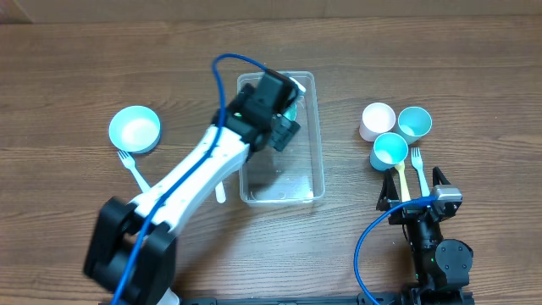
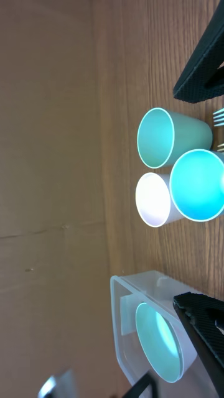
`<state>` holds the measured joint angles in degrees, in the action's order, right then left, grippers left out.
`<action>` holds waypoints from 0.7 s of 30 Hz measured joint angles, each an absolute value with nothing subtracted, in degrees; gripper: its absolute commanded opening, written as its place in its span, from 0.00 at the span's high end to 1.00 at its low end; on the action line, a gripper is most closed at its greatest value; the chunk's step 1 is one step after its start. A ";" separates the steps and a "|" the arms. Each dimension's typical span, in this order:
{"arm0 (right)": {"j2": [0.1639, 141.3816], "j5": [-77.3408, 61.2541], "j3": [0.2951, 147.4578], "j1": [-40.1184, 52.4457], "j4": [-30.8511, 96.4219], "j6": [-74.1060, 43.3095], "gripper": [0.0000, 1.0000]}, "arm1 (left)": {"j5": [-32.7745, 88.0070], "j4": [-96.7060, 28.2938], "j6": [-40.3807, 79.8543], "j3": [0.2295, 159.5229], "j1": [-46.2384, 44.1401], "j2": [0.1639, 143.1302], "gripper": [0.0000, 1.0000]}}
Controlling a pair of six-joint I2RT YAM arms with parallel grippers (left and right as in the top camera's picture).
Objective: Pack container
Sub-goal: 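Return the left gripper and grasp the light-blue bowl rim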
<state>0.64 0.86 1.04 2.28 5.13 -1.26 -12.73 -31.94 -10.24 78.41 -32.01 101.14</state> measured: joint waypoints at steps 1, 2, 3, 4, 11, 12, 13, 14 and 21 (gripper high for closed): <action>0.64 0.86 1.04 2.28 5.19 -1.26 0.00 | -13.34 -33.15 -8.32 78.43 -30.96 99.18 0.00; 0.64 0.86 1.04 2.28 5.17 -1.28 0.00 | -14.26 -35.88 -6.07 78.46 -29.47 96.75 0.00; 0.64 0.84 1.04 2.28 5.15 -1.28 0.00 | -15.18 -38.15 -4.21 78.46 -27.62 94.45 0.00; 0.62 0.84 1.04 2.28 5.19 -1.28 0.00 | -15.79 -39.90 -2.87 78.54 -26.11 93.03 0.00; 0.64 0.89 1.04 2.28 5.15 -1.23 0.00 | -18.74 -54.13 8.82 78.35 -11.97 89.62 0.00; 0.64 0.84 1.04 2.28 5.17 -1.26 0.00 | -18.94 -54.72 10.63 77.87 -8.93 89.62 0.00; 0.64 0.86 1.04 2.28 5.17 -1.26 0.00 | -19.09 -54.35 11.60 77.32 -6.98 89.62 0.00; 0.64 0.86 1.04 2.28 5.15 -1.28 0.00 | -19.18 -53.91 12.21 76.60 -5.41 89.62 0.00; 0.64 0.86 1.04 2.28 5.17 -1.26 0.00 | -19.55 -38.41 13.26 63.51 -0.86 91.18 0.03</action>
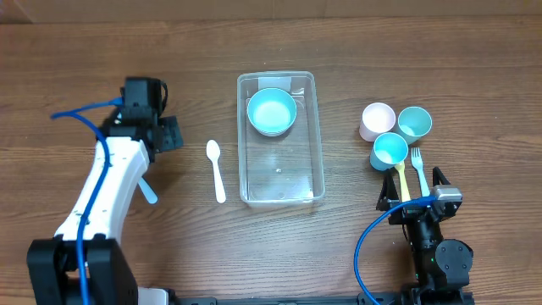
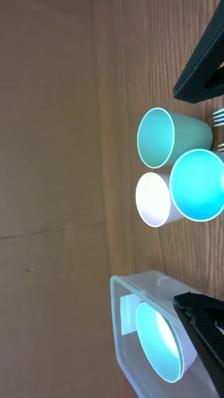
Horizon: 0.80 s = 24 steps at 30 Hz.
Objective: Pack container
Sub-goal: 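Return the left gripper and grasp the light-blue bowl rim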
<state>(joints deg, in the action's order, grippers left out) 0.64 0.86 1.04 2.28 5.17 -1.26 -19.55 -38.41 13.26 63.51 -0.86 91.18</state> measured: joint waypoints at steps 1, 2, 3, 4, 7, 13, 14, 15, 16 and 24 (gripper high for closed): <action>0.64 0.86 1.04 2.28 5.17 -1.28 0.00 | -19.51 -36.27 12.60 61.91 -0.86 92.03 0.03; 0.64 0.84 1.04 2.28 5.15 -1.26 0.00 | -19.53 -34.54 11.38 60.75 -0.86 93.19 0.03; 0.64 0.86 1.04 2.28 5.19 -1.26 0.00 | -19.53 -33.04 9.61 60.18 -0.86 94.32 0.04; 0.64 0.84 1.04 2.28 5.15 -1.26 0.00 | -19.53 -31.90 7.90 60.07 -0.86 95.37 0.04; 0.64 0.89 1.04 2.28 5.17 -1.28 0.00 | -19.53 -28.38 3.77 60.07 -0.86 97.97 0.06; 0.64 0.86 1.04 2.28 5.15 -1.28 0.00 | -19.55 -23.86 -3.36 60.01 -0.86 101.51 0.54; 0.64 0.84 1.04 2.28 5.15 -1.30 0.00 | -19.53 -23.03 -4.29 60.01 -0.86 101.51 0.63; 0.64 0.84 1.04 2.28 5.15 -1.23 0.00 | -19.51 -22.59 -4.58 60.01 -0.86 101.51 0.67; 0.64 0.86 1.04 2.28 5.15 -1.26 0.00 | -19.53 -22.39 -5.26 60.01 -0.86 101.51 0.67; 0.64 0.86 1.04 2.28 5.17 -1.28 0.00 | -19.55 -22.24 -6.17 60.01 -0.86 101.51 0.65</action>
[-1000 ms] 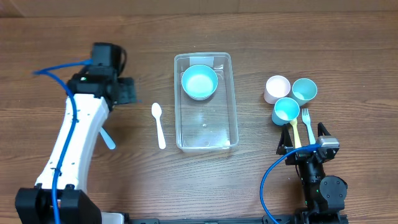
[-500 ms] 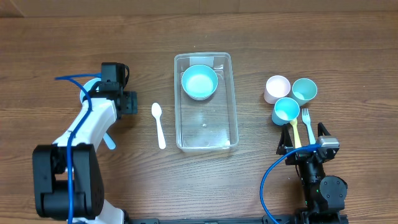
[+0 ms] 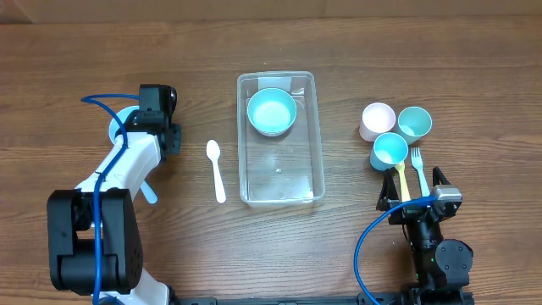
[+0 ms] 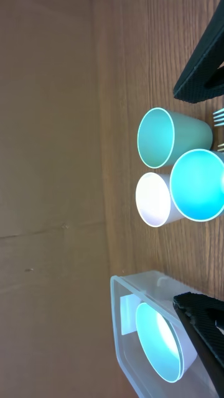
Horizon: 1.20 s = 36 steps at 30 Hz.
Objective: Pack container
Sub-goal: 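Return the left gripper and grasp the light-blue bowl rim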
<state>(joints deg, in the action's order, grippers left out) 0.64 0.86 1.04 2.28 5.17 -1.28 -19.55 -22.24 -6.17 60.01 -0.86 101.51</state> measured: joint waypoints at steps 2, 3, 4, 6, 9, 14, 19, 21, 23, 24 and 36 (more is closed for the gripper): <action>0.64 0.89 1.04 2.28 5.17 -1.26 0.00 | -19.53 -22.24 -6.20 60.01 -0.86 101.51 0.69; 0.64 0.89 1.04 2.28 5.19 -1.26 0.00 | -19.53 -22.17 -6.22 60.01 -0.86 101.51 0.69; 0.64 0.86 1.04 2.28 5.15 -1.26 0.00 | -19.55 -21.71 -6.22 60.01 -0.86 101.51 0.69; 0.64 0.86 1.04 2.28 5.15 -1.26 0.00 | -19.53 -21.32 -6.24 60.01 -0.86 101.51 0.67; 0.64 0.84 1.04 2.28 5.17 -1.26 0.00 | -19.53 -21.10 -6.44 60.01 -0.86 101.51 0.65; 0.64 0.86 1.04 2.28 5.15 -1.26 0.00 | -19.53 -20.82 -6.46 60.01 -0.86 101.51 0.64; 0.64 0.89 1.04 2.28 5.15 -1.26 0.00 | -19.53 -19.75 -6.46 60.01 -0.86 101.51 0.64; 0.64 0.86 1.04 2.28 5.19 -1.26 0.00 | -19.53 -19.44 -6.46 60.01 -0.86 101.51 0.62; 0.64 0.84 1.04 2.28 5.15 -1.28 0.00 | -19.53 -19.38 -6.46 60.01 -0.86 101.51 0.60; 0.64 0.86 1.04 2.28 5.15 -1.26 0.00 | -19.53 -19.22 -6.48 60.01 -0.86 101.51 0.59; 0.64 0.84 1.04 2.28 5.17 -1.26 0.00 | -18.65 -17.82 -9.67 60.01 -0.86 104.33 0.95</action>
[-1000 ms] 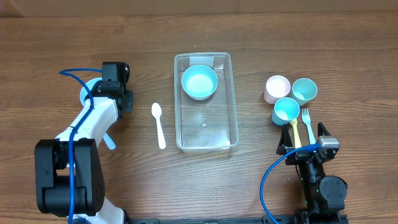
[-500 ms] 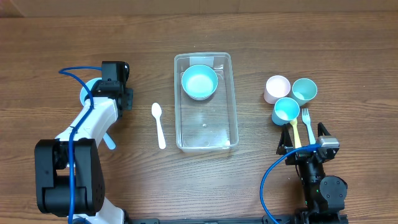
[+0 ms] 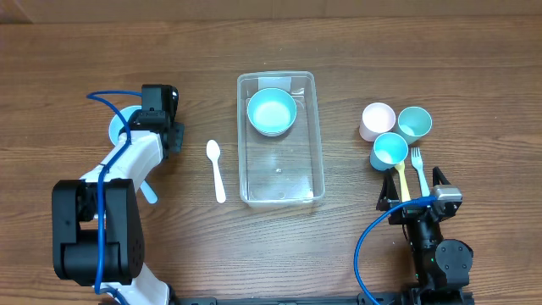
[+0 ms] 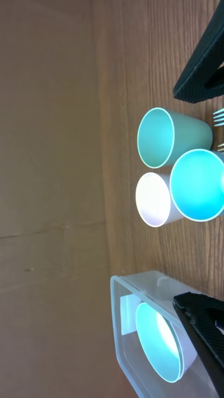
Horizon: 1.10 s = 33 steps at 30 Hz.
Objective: Pack container
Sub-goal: 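Return the left gripper and grasp the light-blue bowl rim, then stack the light-blue bowl onto the bowls in the container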
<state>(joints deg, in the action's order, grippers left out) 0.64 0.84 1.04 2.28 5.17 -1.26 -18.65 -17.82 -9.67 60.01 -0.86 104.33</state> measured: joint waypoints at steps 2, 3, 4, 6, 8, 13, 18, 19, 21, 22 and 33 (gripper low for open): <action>0.64 0.86 1.04 2.28 5.17 -1.26 0.00 | -18.65 -17.87 -10.09 60.01 -0.86 104.33 0.96; 0.64 0.86 1.04 2.28 5.19 -1.28 0.00 | -18.68 -18.04 -10.11 60.03 -0.86 104.33 0.96; 0.64 0.89 1.04 2.28 5.17 -1.23 0.00 | -18.68 -18.72 -10.11 60.14 -0.86 104.33 0.96; 0.64 0.86 1.04 2.28 5.17 -1.28 0.00 | -18.68 -19.97 -10.11 61.04 -0.99 104.33 0.96; 0.64 0.86 1.04 2.28 5.17 -1.28 0.00 | -18.68 -20.78 -10.11 63.31 -1.65 104.31 0.96; 0.64 0.84 1.04 2.28 5.17 -1.26 0.00 | -18.70 -24.88 -10.11 71.55 -7.29 101.32 0.96; 0.64 0.86 1.04 2.28 5.17 -1.26 0.00 | -18.70 -25.58 -10.11 76.73 -18.00 96.07 0.96; 0.64 0.86 1.04 2.28 5.15 -1.26 0.00 | -18.68 -25.61 -10.11 77.12 -20.53 95.53 0.96; 0.64 0.86 1.04 2.28 5.17 -1.26 0.00 | -18.68 -25.78 -10.11 77.25 -24.86 95.11 0.96; 0.64 0.86 1.04 2.28 5.15 -1.26 0.00 | -18.65 -25.93 -10.11 77.25 -27.09 95.11 0.96; 0.64 0.86 1.04 2.28 5.15 -1.28 0.00 | -13.69 -27.05 -10.09 77.25 -37.15 95.48 0.96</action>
